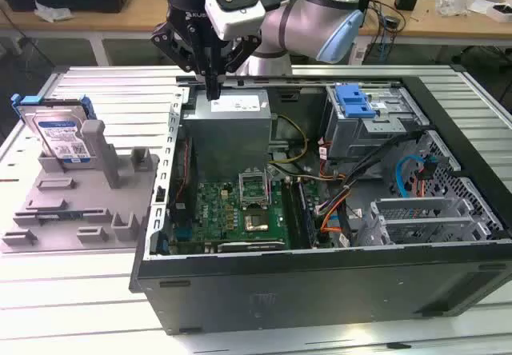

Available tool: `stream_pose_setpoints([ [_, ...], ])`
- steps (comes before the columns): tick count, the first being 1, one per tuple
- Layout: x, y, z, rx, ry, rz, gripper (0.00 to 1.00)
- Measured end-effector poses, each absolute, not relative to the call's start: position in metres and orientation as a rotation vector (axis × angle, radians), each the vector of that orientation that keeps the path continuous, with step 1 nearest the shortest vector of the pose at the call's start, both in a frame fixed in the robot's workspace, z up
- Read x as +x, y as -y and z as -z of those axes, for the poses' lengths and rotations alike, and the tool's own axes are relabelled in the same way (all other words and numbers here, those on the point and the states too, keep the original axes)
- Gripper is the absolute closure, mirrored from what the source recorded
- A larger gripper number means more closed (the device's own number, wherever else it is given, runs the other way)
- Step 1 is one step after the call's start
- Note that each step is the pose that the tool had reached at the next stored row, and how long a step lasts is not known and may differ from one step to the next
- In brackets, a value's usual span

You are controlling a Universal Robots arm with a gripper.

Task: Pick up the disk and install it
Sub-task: 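Reach for the disk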

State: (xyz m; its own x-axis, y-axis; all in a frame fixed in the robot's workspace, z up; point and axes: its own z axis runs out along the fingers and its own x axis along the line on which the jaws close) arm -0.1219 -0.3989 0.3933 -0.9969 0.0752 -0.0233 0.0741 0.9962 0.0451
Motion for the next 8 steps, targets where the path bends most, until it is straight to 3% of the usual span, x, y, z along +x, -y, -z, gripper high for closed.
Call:
stream_pose_setpoints([
  [8,-0.1219,0.3988,-0.3933,0.117,-3.114,-0.069,0.89],
])
